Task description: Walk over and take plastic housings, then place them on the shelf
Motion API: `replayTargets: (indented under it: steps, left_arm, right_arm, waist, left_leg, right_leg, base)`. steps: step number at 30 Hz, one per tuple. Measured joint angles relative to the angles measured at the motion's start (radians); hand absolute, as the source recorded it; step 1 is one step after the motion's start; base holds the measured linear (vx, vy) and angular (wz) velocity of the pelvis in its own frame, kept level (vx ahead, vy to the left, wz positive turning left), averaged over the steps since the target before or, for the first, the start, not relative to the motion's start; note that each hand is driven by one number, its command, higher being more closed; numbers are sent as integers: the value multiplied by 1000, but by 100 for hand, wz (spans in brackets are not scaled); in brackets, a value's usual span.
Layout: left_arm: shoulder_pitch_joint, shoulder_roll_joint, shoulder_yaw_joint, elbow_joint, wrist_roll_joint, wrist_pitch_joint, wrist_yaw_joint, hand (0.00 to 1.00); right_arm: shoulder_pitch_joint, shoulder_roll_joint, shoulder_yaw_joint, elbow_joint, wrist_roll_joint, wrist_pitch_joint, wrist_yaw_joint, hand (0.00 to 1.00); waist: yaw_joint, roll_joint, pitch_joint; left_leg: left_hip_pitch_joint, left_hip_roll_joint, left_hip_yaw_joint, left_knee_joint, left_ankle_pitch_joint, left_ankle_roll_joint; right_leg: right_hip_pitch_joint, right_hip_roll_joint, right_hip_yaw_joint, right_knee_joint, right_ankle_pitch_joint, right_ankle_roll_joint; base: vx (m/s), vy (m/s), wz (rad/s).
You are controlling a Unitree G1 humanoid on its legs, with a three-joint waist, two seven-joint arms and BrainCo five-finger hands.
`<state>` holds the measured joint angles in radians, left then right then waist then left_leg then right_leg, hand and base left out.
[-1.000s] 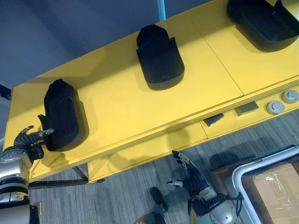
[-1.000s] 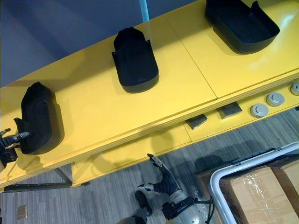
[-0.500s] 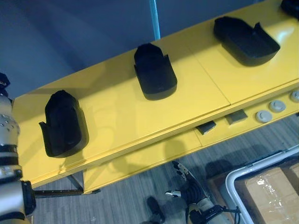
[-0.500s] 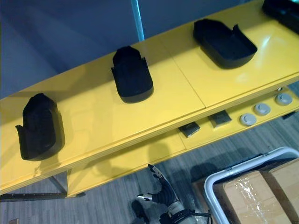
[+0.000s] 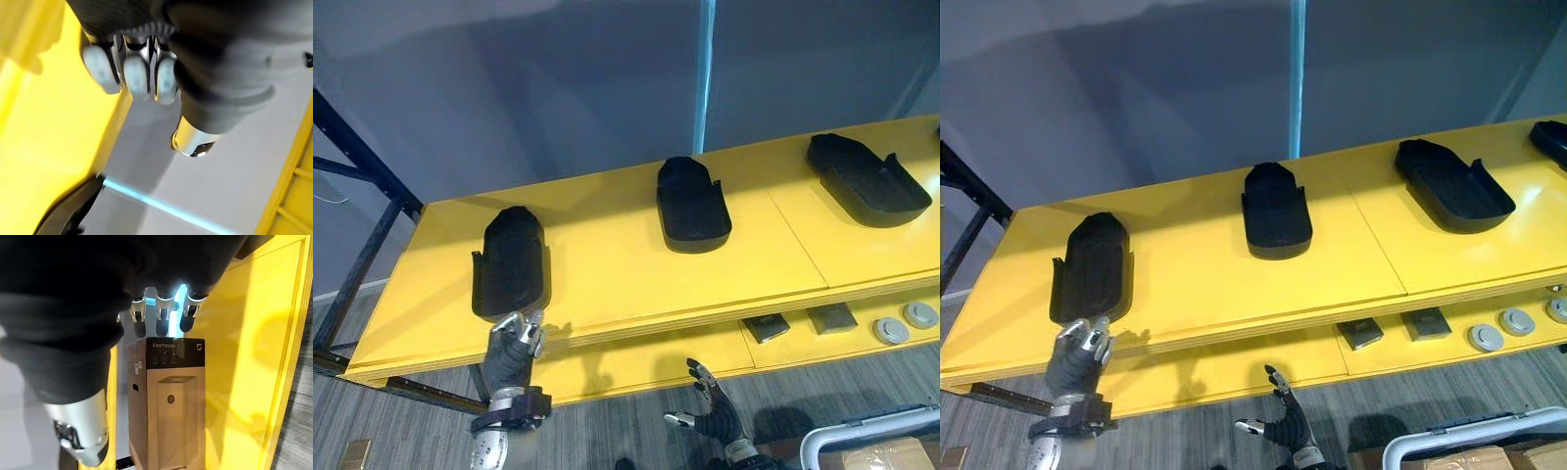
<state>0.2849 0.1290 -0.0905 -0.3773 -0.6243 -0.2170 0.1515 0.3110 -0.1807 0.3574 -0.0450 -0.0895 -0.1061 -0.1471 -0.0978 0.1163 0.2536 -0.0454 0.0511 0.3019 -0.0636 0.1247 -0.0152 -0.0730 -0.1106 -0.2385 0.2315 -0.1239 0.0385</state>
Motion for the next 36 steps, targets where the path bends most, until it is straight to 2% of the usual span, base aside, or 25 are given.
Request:
replayTargets:
  steps: [4, 9, 18, 25, 33, 36]
  left_arm:
    - [5, -2, -14, 5, 7, -1, 36, 100]
    - [-24, -2, 0, 30, 31, -9, 127, 100]
    - [-273, 19, 187, 144, 44, -38, 241, 100]
    - [-375, 54, 233, 238, 61, -33, 260, 100]
    - [-499, 119, 263, 422, 67, -22, 235, 100]
    - [-512, 124, 272, 466, 57, -46, 235, 100]
  right_arm:
    - [-3, 0, 0, 6, 0, 6, -32, 0]
    - [-23, -10, 1, 39, 0, 11, -67, 0]
    - [-45, -16, -2, 44, -25, 11, -70, 0]
    - [-46, -14, -4, 44, -43, 9, -67, 0]
    - [-47, -11, -20, 34, -43, 8, -45, 0]
    - [-47, -11, -23, 28, -43, 7, -42, 0]
  waist:
    - [2, 0, 0]
    - [2, -1, 14]
    - [-8, -1, 85]
    - [-28, -2, 117]
    - [-37, -6, 155]
    - [-42, -14, 168]
  left_leg:
    - [-23, 0, -1, 0, 8, 5]
    - [-39, -1, -1, -2, 14, 4]
    - [-66, -2, 8, -1, 20, 3]
    - [-71, -3, 27, -1, 19, 3]
    - [-70, -2, 37, 3, 20, 4]
    - [-70, -2, 45, 4, 20, 5]
  right_leg:
    - [-24, -1, -1, 1, 2, 0]
    - [-43, -2, -1, 6, 2, -1]
    - [-86, -6, 10, 34, 1, -2]
    - [-107, -7, 30, 43, 0, -3]
    - [-119, -9, 41, 63, 0, -3]
    - [-126, -9, 49, 71, -1, -4]
  base:
    - [0, 0, 0]
    - [0, 0, 0]
    - [-2, -1, -1]
    - [-12, 2, -8]
    - [-33, 0, -4]
    - [-28, 3, -8]
